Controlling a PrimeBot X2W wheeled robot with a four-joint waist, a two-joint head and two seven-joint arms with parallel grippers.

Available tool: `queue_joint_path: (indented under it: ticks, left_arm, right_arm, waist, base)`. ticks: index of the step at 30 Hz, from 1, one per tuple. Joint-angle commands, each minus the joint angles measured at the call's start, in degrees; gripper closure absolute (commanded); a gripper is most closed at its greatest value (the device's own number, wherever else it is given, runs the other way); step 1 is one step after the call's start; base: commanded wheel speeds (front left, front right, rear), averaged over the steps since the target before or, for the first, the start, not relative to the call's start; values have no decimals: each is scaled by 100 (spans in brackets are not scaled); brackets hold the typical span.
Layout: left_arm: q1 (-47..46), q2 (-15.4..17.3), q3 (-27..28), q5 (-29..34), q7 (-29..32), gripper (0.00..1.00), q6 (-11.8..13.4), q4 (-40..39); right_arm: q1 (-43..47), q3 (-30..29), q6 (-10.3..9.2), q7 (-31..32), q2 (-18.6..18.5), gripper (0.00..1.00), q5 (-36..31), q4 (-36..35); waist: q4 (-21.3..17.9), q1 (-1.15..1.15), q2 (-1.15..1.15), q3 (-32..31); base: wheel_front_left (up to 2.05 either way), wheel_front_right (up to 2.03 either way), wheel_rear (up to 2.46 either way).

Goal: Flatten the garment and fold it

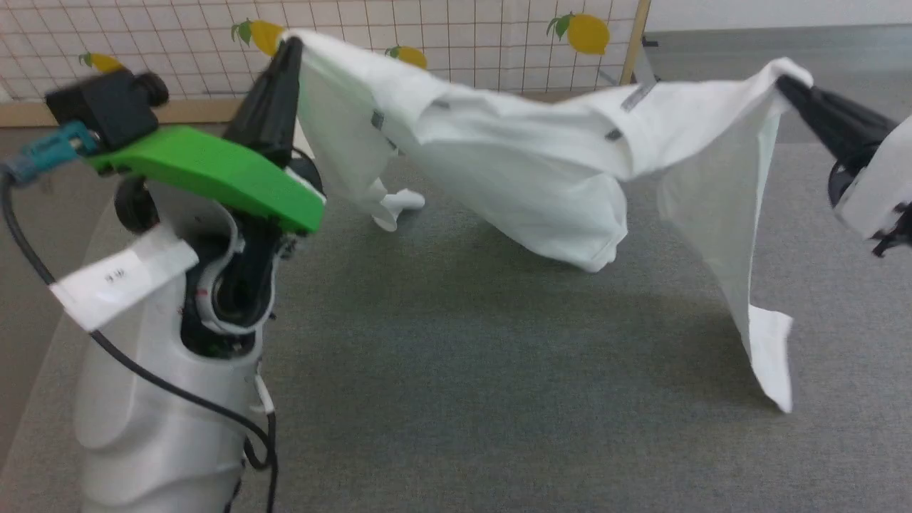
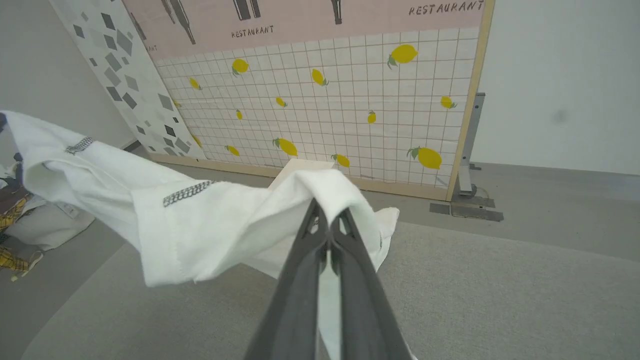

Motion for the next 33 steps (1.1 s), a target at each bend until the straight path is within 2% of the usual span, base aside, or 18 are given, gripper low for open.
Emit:
queue_joint_path:
  ticks: [1,9,19,27,33]
  left_arm:
    - [-334,107,27,48,57,100,-61,41]
    - [-1782,369,51,287,248,100,-95,504]
    - [-2759,593,8,546,375,100,-59,1381]
    - [-3228,722,-87,756,435,100,6,1926]
    - [-4057,917,-270,1102,610,100,46,2405]
  right_arm:
    - [-243,-82,-8,128,-38,100,72,-27]
    - [-1327,-102,-8,826,-363,100,46,170]
    - [-2146,123,-8,1339,-386,100,-58,660]
    - [-2673,286,-8,1273,-510,100,-245,1050]
    - [-3483,319,-8,789,-547,100,-520,1411]
  waist:
    - [-100,0,0,-195]
    - [-196,0,0,-377]
    - [-328,0,0,-206]
    - [-364,0,0,484]
    - [-425,0,0,1353]
  base:
    - [0,0,0]
    - [0,0,0]
    - [0,0,0]
    - [0,0,0]
    - [0,0,0]
